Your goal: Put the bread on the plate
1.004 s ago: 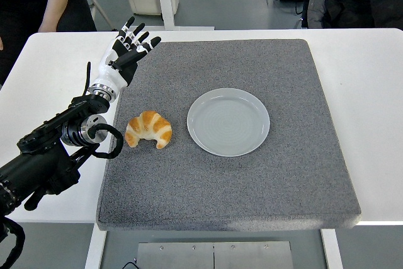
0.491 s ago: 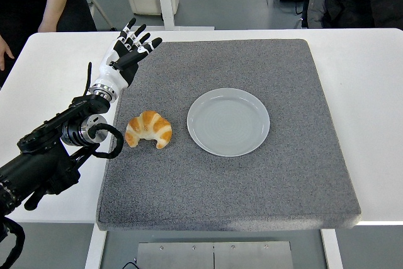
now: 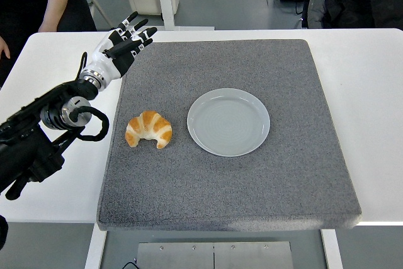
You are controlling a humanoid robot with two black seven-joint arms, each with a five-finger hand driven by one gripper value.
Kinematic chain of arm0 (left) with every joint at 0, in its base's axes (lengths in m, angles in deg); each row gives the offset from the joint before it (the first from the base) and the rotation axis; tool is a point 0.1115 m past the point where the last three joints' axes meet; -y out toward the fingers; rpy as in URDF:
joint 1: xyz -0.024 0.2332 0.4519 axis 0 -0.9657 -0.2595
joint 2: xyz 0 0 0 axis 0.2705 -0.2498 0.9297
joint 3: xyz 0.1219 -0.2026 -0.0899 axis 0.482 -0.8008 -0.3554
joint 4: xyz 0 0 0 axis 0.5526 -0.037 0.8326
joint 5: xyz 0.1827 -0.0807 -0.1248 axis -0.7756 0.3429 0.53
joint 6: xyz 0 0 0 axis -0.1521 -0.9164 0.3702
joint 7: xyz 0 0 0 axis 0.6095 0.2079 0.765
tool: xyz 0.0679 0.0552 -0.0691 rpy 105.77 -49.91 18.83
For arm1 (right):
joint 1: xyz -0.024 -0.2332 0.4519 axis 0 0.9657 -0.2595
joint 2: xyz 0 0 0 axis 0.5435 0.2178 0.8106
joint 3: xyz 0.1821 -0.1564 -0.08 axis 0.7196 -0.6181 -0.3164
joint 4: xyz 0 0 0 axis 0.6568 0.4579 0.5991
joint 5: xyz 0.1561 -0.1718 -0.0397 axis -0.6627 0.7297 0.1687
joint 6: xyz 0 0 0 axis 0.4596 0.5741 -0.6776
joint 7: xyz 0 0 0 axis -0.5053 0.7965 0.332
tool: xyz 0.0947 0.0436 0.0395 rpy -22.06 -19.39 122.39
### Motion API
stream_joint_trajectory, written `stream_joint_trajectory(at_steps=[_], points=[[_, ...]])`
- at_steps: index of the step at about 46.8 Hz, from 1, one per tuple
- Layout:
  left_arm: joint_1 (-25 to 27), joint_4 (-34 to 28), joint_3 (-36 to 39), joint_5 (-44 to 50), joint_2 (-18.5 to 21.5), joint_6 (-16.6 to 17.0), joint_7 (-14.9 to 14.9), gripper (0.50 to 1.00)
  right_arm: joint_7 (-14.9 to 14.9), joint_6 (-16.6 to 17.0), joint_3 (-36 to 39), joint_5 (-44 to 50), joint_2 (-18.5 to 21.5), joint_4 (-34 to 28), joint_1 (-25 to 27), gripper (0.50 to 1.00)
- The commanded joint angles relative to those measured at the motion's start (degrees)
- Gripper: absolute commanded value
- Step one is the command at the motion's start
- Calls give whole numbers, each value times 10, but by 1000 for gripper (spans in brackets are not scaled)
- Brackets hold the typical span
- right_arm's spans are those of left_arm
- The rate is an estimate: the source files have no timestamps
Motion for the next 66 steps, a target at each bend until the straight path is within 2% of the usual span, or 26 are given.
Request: stream_joint_trajectory(at_steps=[1,5,8,14,22,28,34,38,43,53,59,66], points=[[-2,-44,-4,0,31,1,19,878,0,0,0,0,0,0,0,1000],[0,-84,-3,-2,62,5,26,877,0,0,0,0,0,0,-1,1000],[4,-111,-1,-4,81,20,30,877,0,0,0,0,0,0,-1,1000],[25,-179,17,-27,125,35,52,877,0,0,-1,0,0,-1,-1,1000],[42,-266,51,-147,180,40,74,877,0,0,-1,0,0,-1,-1,1000],[43,-308,60,-242,212,34,95,880,0,0,-2,0,0,-1,-1,1000],[47,-333,72,-286,241,11,124,887,0,0,-2,0,0,-1,-1,1000],[60,-336,99,-319,256,-5,128,887,0,0,-2,0,0,-1,-1,1000],[83,-347,130,-355,276,-6,131,887,0,0,-2,0,0,-1,-1,1000],[140,-370,214,-392,306,-8,166,889,0,0,-2,0,0,-1,-1,1000],[167,-390,265,-399,328,-13,166,889,0,0,-2,0,0,-2,-1,1000],[178,-400,289,-431,348,-27,166,890,0,0,-2,0,0,-1,-1,1000]])
